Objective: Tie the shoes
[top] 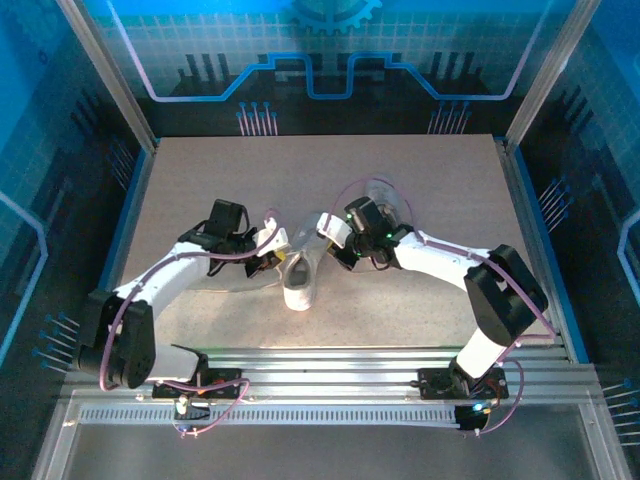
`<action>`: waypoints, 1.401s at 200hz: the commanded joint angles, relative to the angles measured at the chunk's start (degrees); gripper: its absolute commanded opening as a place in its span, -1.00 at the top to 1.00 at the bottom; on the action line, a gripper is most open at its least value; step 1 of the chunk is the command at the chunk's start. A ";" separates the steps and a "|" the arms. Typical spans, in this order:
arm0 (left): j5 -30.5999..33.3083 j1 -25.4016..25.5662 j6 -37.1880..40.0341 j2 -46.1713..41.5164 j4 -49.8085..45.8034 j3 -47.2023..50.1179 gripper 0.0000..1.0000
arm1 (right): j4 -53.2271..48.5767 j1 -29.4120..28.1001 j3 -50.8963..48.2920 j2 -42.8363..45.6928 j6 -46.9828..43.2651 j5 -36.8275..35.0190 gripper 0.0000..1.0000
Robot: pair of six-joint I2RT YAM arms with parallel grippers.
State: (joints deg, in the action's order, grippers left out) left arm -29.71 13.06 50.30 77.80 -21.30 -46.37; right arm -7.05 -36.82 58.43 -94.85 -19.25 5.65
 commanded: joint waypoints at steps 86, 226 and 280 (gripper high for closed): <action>17.66 -1.19 -3.29 -9.40 -7.06 4.41 -0.19 | -12.32 2.74 7.65 -3.35 11.77 -1.01 0.04; 21.31 -0.67 -4.23 11.72 -12.17 0.54 -0.27 | -14.77 2.72 15.09 -12.92 19.86 1.42 0.03; 23.83 0.14 -3.32 13.72 -16.84 -0.43 0.45 | -15.74 3.02 18.88 -15.96 18.38 4.03 0.03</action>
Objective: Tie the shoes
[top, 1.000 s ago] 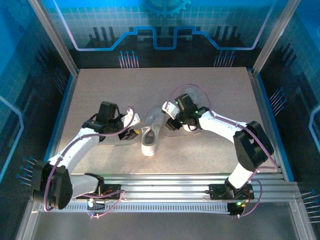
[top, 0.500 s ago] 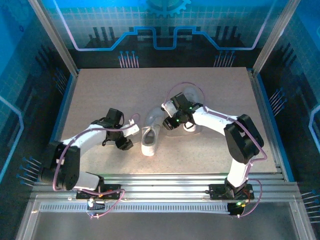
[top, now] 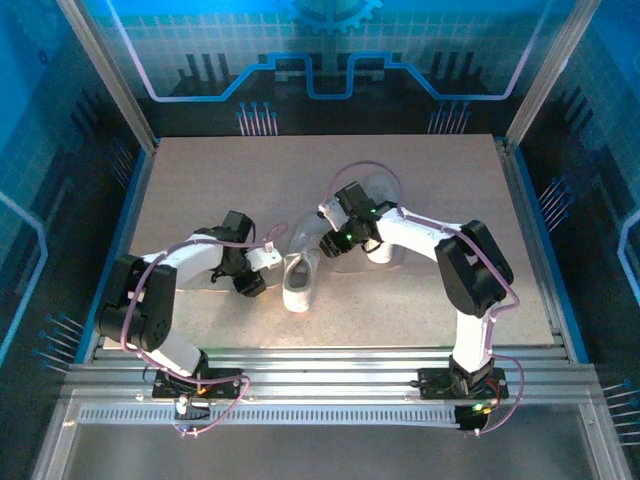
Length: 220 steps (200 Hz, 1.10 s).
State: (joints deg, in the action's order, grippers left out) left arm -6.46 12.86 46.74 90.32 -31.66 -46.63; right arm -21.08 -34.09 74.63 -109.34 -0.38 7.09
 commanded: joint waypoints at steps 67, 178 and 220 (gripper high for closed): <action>-2.57 -4.77 -3.89 -14.98 -7.20 0.88 1.00 | -2.20 -0.37 11.02 -6.83 -7.78 12.06 0.03; -17.54 -10.57 -10.98 -32.98 -6.99 -5.91 1.00 | 3.85 -5.20 6.32 5.78 -13.06 10.75 -0.02; -23.11 -10.66 -14.95 -32.76 -6.02 -10.81 1.00 | 8.05 -11.15 6.66 4.38 -15.02 14.93 -0.03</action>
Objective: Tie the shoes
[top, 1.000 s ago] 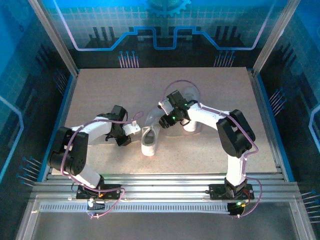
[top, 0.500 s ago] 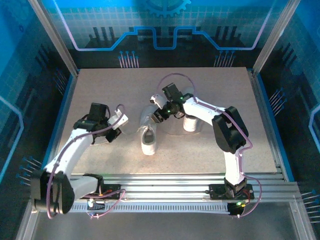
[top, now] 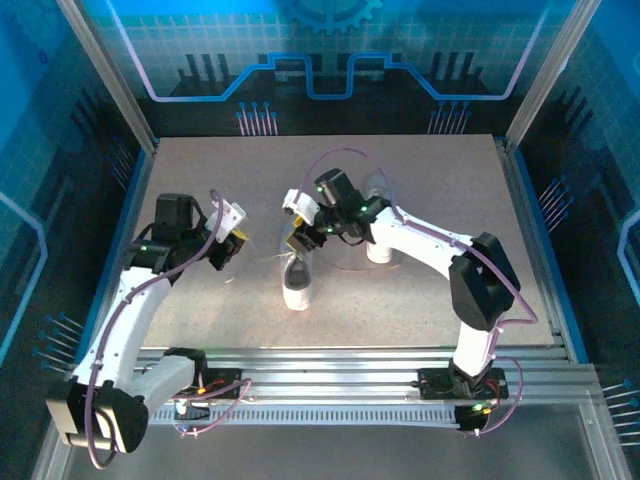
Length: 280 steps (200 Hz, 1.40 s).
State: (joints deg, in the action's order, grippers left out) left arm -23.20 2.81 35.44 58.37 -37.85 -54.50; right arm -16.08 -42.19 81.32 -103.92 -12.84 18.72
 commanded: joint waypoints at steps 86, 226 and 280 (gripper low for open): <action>-9.35 -0.96 -4.16 -1.24 -0.21 -4.20 1.00 | 6.13 -6.43 5.63 -6.79 -2.72 4.05 -0.02; -8.67 -4.00 -2.76 -5.71 -3.74 -3.07 1.00 | 11.99 -7.38 3.21 -3.77 -2.50 -1.75 1.00; -7.75 -4.42 -2.22 -6.86 -3.68 -0.20 1.00 | 11.07 -6.75 0.93 1.49 -3.50 -6.52 1.00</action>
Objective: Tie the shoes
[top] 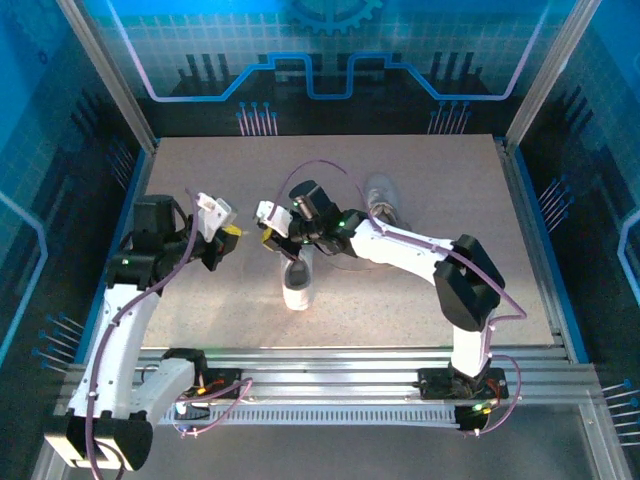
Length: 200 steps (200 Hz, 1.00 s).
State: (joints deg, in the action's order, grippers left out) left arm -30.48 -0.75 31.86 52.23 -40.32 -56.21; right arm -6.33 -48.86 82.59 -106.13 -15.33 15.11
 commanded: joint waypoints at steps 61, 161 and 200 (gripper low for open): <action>-0.66 -0.92 1.89 -3.75 4.32 6.38 0.04 | -2.07 -0.13 -0.23 6.21 -1.19 -4.03 1.00; -11.76 1.62 0.29 3.85 20.75 11.72 0.07 | -8.01 -0.01 1.76 6.03 -2.31 -3.39 1.00; -12.00 5.54 1.01 6.38 23.69 11.56 0.05 | -10.38 0.17 2.91 5.59 -2.68 -3.47 1.00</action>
State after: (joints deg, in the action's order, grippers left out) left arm -39.48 3.20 32.71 57.84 -20.97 -45.04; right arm -14.17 -48.82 82.96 -101.89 -17.04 11.33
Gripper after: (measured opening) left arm 0.473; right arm 0.040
